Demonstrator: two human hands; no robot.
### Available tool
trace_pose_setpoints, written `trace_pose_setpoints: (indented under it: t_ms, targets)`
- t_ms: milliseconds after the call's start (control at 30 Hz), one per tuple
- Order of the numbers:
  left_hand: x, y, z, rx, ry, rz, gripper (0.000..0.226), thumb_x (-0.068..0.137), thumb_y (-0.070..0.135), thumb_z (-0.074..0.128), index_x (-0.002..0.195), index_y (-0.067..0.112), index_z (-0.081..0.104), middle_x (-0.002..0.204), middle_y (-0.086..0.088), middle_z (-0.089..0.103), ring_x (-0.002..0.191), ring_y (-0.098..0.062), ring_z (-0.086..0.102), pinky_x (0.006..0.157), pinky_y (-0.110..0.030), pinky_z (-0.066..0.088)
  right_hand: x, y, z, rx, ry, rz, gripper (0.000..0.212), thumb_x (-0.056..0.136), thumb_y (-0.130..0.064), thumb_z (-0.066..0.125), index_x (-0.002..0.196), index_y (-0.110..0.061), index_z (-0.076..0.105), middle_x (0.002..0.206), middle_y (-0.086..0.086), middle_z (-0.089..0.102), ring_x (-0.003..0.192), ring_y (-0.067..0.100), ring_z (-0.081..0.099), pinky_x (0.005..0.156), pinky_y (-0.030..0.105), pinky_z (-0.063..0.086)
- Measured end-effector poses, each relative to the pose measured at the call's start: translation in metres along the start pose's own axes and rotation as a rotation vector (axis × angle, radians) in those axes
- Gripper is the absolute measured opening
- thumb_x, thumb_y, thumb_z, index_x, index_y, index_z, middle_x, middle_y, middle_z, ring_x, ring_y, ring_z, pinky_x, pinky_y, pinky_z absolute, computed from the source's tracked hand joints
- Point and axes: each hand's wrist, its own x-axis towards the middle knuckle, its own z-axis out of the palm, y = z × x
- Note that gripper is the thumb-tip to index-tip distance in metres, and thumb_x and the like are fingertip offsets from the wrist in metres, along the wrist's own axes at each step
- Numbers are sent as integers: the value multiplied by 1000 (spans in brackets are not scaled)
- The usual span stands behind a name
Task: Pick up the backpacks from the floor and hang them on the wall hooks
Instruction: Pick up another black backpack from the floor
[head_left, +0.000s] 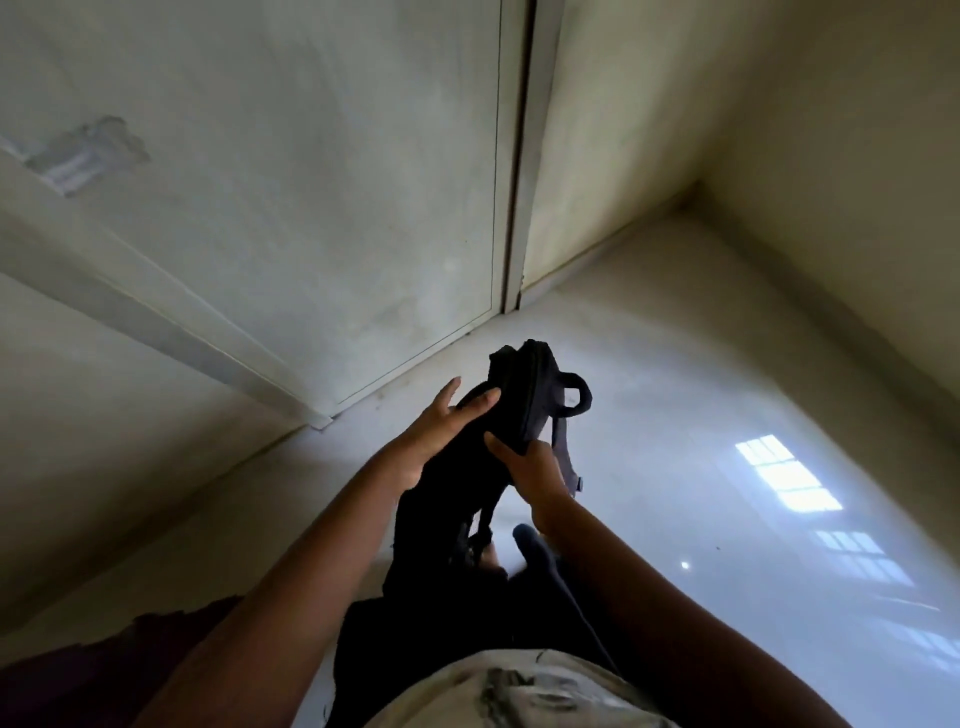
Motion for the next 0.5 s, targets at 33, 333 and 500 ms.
trace_pose_setpoints:
  t_ms: [33, 333, 500]
  targets:
    - [3, 2, 7, -30, 46, -12, 91, 72, 62, 61, 146, 37, 15, 151, -2, 33, 137, -23, 35, 106, -39, 32, -5, -1, 3, -137, -18, -49, 32, 88, -33, 62, 96, -2, 63, 76, 2, 62, 66, 13, 58, 48, 7, 40]
    - [21, 5, 39, 168, 468, 48, 52, 71, 28, 74, 117, 9, 57, 119, -12, 64, 111, -33, 59, 94, -40, 50, -25, -2, -5, -412, -94, -198, 32, 86, -32, 64, 88, 0, 66, 74, 10, 61, 76, 23, 53, 55, 21, 35]
    - [23, -10, 23, 19, 470, 82, 48, 69, 26, 76, 110, 4, 63, 111, -18, 68, 104, -37, 63, 92, -49, 51, -27, 7, -9, -377, -80, -256, 37, 86, -42, 61, 110, -15, 69, 97, 5, 71, 92, 18, 64, 79, 28, 45]
